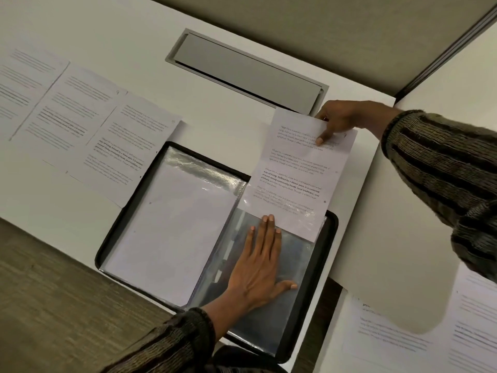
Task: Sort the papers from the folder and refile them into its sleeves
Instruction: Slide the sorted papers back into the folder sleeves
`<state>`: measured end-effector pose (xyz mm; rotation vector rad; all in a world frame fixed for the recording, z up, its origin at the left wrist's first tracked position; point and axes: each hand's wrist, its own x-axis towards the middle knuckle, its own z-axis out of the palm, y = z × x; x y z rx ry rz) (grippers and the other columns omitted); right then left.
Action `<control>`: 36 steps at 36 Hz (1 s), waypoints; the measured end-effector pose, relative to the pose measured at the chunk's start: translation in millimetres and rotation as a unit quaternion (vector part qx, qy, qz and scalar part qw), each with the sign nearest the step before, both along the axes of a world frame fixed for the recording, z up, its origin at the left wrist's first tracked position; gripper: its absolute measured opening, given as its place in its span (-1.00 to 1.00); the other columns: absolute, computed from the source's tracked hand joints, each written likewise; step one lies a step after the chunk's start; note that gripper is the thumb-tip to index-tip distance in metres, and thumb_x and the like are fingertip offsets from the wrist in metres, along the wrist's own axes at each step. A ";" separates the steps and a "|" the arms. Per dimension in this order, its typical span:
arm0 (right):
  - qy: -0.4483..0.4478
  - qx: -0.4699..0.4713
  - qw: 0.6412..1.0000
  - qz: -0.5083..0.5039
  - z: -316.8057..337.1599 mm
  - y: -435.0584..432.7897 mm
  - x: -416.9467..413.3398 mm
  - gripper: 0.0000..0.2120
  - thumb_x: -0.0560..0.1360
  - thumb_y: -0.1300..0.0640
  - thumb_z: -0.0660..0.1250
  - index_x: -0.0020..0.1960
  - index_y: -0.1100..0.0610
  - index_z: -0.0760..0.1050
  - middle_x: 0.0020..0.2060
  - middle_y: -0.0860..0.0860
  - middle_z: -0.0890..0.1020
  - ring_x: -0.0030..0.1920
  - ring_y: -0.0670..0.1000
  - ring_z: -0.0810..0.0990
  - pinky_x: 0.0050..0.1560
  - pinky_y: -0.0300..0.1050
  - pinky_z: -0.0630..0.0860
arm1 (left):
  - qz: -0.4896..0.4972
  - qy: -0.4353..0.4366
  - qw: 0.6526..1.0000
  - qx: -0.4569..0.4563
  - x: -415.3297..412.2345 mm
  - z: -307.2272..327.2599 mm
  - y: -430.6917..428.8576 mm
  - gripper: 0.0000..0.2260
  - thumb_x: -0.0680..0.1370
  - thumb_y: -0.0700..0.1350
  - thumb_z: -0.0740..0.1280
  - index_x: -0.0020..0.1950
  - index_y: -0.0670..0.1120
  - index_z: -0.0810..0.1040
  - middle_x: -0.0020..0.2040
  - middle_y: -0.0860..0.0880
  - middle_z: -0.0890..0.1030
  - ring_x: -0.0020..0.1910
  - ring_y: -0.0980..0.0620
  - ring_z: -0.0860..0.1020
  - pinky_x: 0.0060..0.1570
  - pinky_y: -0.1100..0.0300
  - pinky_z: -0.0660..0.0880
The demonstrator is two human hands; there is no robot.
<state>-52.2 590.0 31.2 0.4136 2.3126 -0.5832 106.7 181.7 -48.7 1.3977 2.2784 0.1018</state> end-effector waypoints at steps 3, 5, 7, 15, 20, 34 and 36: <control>-0.004 -0.007 1.000 0.003 -1.6 -4.7 0.6 -0.55 0.40 -0.02 0.66 0.22 0.13 0.69 0.07 0.05 0.71 0.07 0.12 0.65 0.13 0.02 0.58 | -0.048 0.008 0.999 -0.004 1.8 0.4 7.8 0.15 0.53 0.60 0.05 0.68 -0.26 -0.30 0.67 -0.29 -0.37 0.67 -0.26 -0.35 0.64 -0.29 -0.05; -0.012 -0.010 1.000 0.005 -4.1 -9.5 0.9 -0.55 0.39 -0.03 0.66 0.21 0.12 0.70 0.08 0.04 0.71 0.09 0.12 0.65 0.18 0.04 0.60 | -0.080 0.015 0.997 -0.014 3.0 2.2 14.6 0.15 0.53 0.60 0.04 0.68 -0.26 -0.30 0.66 -0.30 -0.38 0.66 -0.27 -0.38 0.64 -0.28 -0.07; -0.018 -0.011 1.000 0.006 -6.8 -15.0 1.6 -0.55 0.38 -0.05 0.67 0.20 0.10 0.70 0.08 0.04 0.71 0.10 0.12 0.66 0.21 0.06 0.60 | -0.114 0.027 0.993 -0.020 4.4 4.9 19.2 0.12 0.54 0.59 0.02 0.69 -0.25 -0.29 0.65 -0.31 -0.39 0.65 -0.28 -0.39 0.64 -0.29 -0.08; -0.025 -0.020 0.999 0.004 -17.3 -32.3 7.0 -0.53 0.42 -0.06 0.64 0.26 0.07 0.68 0.13 0.06 0.69 0.10 0.11 0.66 0.17 0.02 0.62 | -0.200 0.037 0.979 0.002 13.8 -2.1 -3.5 0.05 0.57 0.55 -0.01 0.70 -0.19 -0.28 0.68 -0.26 -0.34 0.67 -0.25 -0.35 0.65 -0.24 -0.08; -0.007 -0.024 0.999 -0.019 -21.4 -38.8 10.0 -0.56 0.42 -0.05 0.63 0.24 0.08 0.68 0.07 0.08 0.71 0.03 0.11 0.69 -0.01 -0.07 0.62 | -0.196 0.021 0.980 -0.009 21.4 -6.5 -8.1 0.07 0.57 0.57 -0.02 0.69 -0.23 -0.29 0.68 -0.26 -0.36 0.66 -0.24 -0.38 0.65 -0.21 -0.08; 0.002 -0.008 1.000 -0.012 -18.4 -37.8 11.6 -0.73 0.38 0.04 0.68 0.00 0.04 0.69 -0.06 0.04 0.72 -0.05 0.07 0.69 -0.08 -0.09 0.59 | -0.070 -0.006 0.998 -0.005 -6.4 9.1 -14.0 -0.01 0.63 0.50 -0.03 0.69 -0.22 -0.31 0.65 -0.23 -0.45 0.64 -0.18 -0.44 0.65 -0.24 -0.14; -0.008 -0.013 1.000 -0.007 -19.1 -37.6 12.5 -0.74 0.38 0.02 0.68 -0.02 0.02 0.69 -0.06 0.04 0.72 -0.04 0.06 0.69 -0.05 -0.06 0.62 | -0.008 -0.006 1.000 0.001 -18.2 8.7 -33.0 -0.01 0.63 0.50 0.00 0.69 -0.23 -0.27 0.67 -0.24 -0.40 0.67 -0.19 -0.39 0.66 -0.24 -0.14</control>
